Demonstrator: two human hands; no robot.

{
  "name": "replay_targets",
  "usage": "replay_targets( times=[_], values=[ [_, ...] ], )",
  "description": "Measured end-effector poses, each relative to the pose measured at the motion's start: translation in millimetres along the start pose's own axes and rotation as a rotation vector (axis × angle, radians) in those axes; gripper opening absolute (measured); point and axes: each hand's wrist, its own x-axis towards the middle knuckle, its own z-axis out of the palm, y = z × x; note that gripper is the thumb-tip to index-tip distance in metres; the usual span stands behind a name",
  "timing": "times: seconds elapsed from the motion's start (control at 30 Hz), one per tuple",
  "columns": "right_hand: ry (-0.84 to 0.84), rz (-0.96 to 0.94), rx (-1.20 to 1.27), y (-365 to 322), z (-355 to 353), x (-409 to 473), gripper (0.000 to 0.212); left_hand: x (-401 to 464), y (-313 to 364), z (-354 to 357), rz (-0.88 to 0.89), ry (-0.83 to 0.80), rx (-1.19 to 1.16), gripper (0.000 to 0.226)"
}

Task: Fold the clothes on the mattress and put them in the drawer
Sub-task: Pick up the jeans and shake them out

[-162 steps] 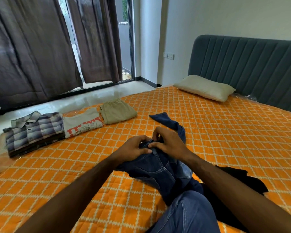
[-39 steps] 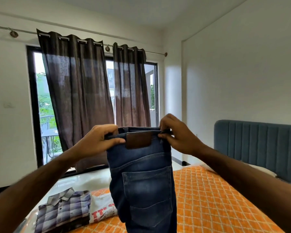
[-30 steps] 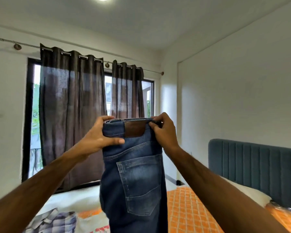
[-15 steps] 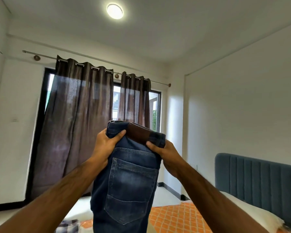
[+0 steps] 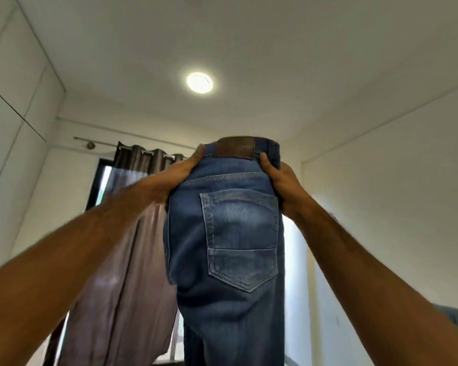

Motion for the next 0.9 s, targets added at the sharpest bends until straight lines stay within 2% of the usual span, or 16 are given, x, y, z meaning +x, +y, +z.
replay_targets(
  times=[0.07,0.13,0.2,0.3,0.37,0.43,0.53,0.6,0.73,0.8,0.9],
  values=[
    [0.020,-0.041,-0.052,-23.5,9.7,19.9,0.038,10.5,27.5,-16.1,0.009,0.018,0.054,0.059],
    [0.131,-0.130,-0.195,-34.2,18.8,31.2,0.030,19.2,39.4,-24.7,0.121,0.230,0.228,0.047],
    [0.203,-0.210,-0.248,-48.5,30.8,34.9,0.033,21.8,48.8,-24.7,0.335,0.438,0.279,0.033],
    [0.190,-0.300,-0.103,-84.1,48.3,30.6,0.035,12.1,73.9,-23.3,0.563,0.549,0.210,0.026],
    [0.104,-0.327,-0.005,-110.0,55.5,27.9,0.030,6.6,91.8,-32.4,0.612,0.612,0.275,0.028],
    [0.017,-0.320,0.063,-128.0,57.3,26.1,0.030,6.8,107.8,-47.6,0.531,0.553,0.304,0.037],
    [0.023,-0.344,0.086,-138.9,62.0,25.4,0.027,6.4,128.5,-66.1,0.244,0.187,0.050,0.043],
    [0.087,-0.333,0.086,-134.3,63.6,25.2,0.025,5.1,133.8,-67.9,0.168,0.033,-0.014,0.045],
    [0.152,-0.244,0.072,-105.3,50.7,15.1,0.022,-0.6,110.5,-46.1,0.108,0.152,0.133,0.039],
    [0.183,-0.200,0.017,-81.7,33.6,4.7,0.030,-1.2,75.9,-28.7,0.127,0.196,0.268,0.040],
    [0.220,-0.168,-0.140,-43.8,3.9,-12.0,0.042,7.6,14.1,-5.4,0.154,0.175,0.281,0.033]
  ],
)
